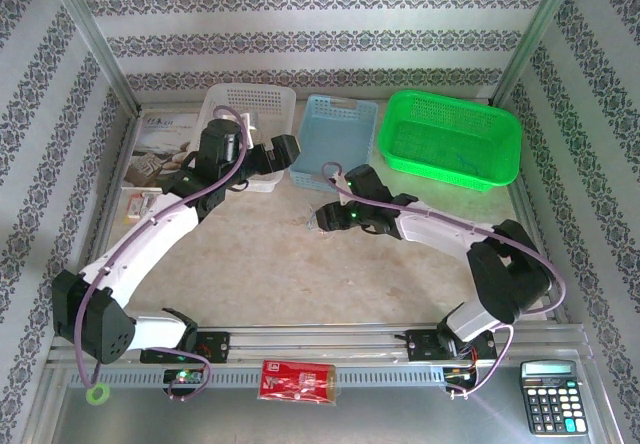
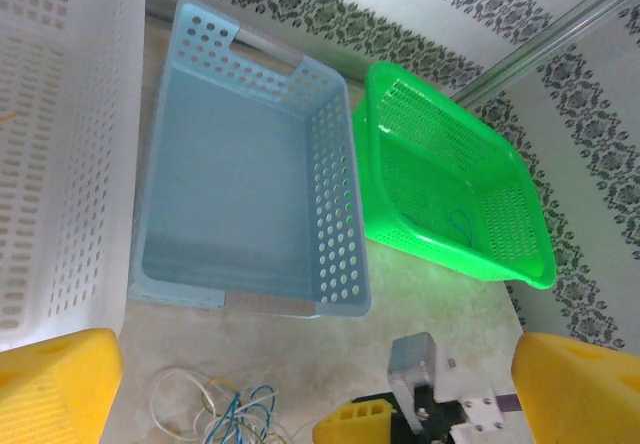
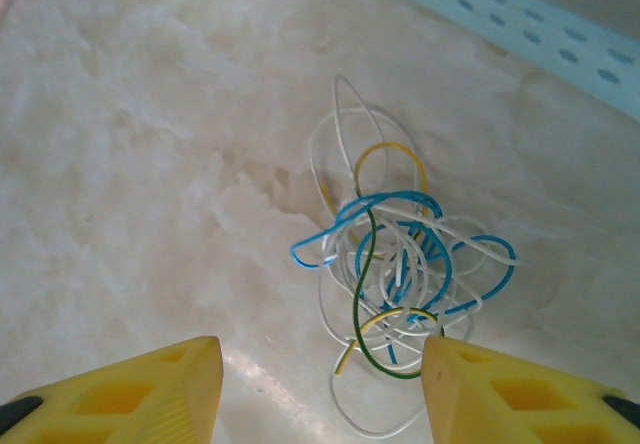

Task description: Untangle the cables

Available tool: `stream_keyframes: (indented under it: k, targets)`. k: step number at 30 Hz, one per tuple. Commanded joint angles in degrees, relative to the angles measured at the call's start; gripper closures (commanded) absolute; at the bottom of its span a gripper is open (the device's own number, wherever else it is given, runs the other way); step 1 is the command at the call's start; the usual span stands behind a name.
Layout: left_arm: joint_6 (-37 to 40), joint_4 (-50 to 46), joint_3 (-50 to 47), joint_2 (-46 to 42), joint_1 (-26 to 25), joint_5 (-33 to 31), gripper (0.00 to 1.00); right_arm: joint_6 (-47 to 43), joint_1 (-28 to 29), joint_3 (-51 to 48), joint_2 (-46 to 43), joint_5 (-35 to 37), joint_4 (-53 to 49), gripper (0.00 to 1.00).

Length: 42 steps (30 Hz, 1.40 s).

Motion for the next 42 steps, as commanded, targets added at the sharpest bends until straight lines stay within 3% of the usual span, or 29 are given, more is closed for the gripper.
stream_keyframes:
  k: [1, 6, 12, 14, 18, 19, 30, 42]
  targets:
    - [0.2, -2.2, 0.0, 0.7, 1.0, 2.0, 0.0, -4.5, 1.1, 2.9, 2.4, 4.4, -5.0, 0.45]
    - [-0.7, -1.2, -1.8, -0.1, 1.2, 2.2, 0.0, -5.9, 1.3, 5.2, 5.4, 5.8, -6.4, 0.47]
    - [-1.5, -0.2, -3.5, -0.4, 1.3, 2.3, 0.0, -6.8, 1.3, 8.0, 9.0, 5.7, -6.8, 0.57]
    - [-1.7, 0.1, -4.0, -0.4, 1.3, 2.5, 0.0, -7.1, 1.2, 8.7, 10.1, 5.5, -7.1, 0.66]
    - [-1.8, 0.0, -5.2, -0.4, 1.3, 2.6, 0.0, -7.1, 0.9, 8.6, 9.2, 4.7, -7.3, 0.97]
    - [-1.7, 0.0, -5.7, -0.4, 1.3, 2.7, 0.0, -6.9, 0.7, 8.1, 8.1, 4.2, -7.2, 1.0]
    - [-2.1, 6.1, -15.9, -0.3, 1.1, 8.2, 0.0, 0.2, -4.0, -1.6, -7.5, -7.1, 0.8, 1.0]
    - [-4.0, 17.2, -21.7, 4.8, -2.5, 13.4, 0.0, 4.6, -6.4, -6.0, -10.2, -12.8, 6.8, 1.0]
